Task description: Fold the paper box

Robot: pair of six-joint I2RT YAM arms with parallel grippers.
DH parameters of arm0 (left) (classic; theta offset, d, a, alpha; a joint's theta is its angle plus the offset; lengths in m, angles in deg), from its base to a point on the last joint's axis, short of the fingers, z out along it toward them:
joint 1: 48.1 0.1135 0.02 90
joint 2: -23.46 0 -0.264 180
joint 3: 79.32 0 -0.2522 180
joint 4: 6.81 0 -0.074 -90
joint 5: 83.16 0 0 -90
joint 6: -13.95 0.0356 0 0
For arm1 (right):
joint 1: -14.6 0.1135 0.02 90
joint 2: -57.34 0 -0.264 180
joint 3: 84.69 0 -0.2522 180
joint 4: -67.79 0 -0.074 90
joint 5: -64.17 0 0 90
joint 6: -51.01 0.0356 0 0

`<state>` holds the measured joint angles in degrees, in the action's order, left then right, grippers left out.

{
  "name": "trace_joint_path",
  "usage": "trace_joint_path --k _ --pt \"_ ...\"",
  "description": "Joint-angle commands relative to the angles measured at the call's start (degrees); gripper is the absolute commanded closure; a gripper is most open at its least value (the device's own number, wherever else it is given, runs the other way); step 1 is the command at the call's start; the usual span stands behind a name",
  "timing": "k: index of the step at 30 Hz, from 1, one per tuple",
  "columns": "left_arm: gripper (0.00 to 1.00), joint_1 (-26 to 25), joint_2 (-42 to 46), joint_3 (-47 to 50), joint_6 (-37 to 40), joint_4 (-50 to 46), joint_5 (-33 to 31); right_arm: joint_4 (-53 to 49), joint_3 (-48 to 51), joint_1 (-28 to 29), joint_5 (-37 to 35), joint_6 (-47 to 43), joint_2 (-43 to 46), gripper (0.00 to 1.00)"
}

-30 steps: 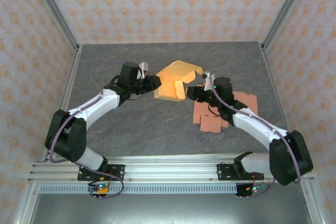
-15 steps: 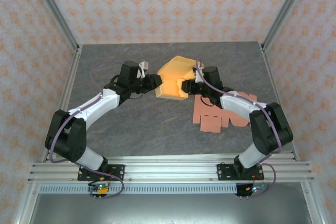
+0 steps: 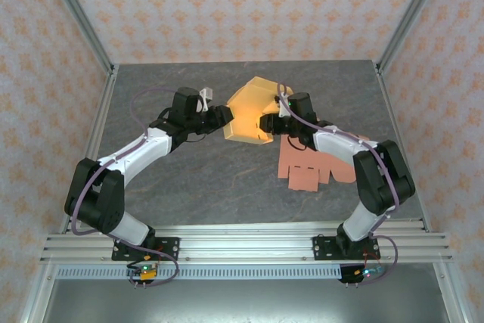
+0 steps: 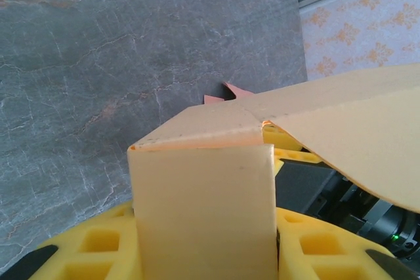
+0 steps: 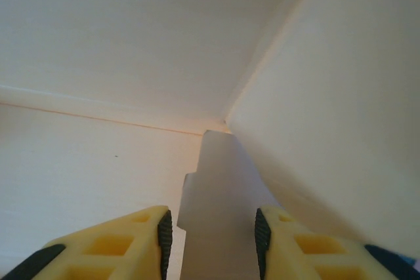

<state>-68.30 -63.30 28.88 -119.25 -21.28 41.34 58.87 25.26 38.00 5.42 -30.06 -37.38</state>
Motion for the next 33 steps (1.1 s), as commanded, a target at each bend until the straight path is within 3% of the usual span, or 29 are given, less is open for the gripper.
trace_joint_path --k 1,14,20,25,30,33 --pt "0.73 0.0 0.5 -2.9 3.8 -2.7 -2.3 -2.7 -1.0 -0.9 -0.2 0.0 4.3 0.56" --pt "0.74 0.0 0.4 -1.9 1.5 0.7 -1.1 -1.8 2.9 -4.8 3.1 3.9 7.5 0.55" --pt "0.74 0.1 1.5 -0.7 -1.9 3.5 -0.1 8.0 5.2 -5.6 8.8 11.8 3.6 0.56" --pt "0.74 0.0 1.2 -0.4 -6.3 6.7 1.3 22.1 7.9 -5.5 11.1 22.1 1.3 0.54" --pt "0.74 0.0 1.3 0.4 -7.5 7.6 1.0 24.0 8.5 -5.5 11.3 23.8 1.0 0.56" --pt "0.75 0.0 1.8 0.8 -7.0 7.2 0.7 25.3 9.0 -5.5 11.9 23.9 1.6 0.62"
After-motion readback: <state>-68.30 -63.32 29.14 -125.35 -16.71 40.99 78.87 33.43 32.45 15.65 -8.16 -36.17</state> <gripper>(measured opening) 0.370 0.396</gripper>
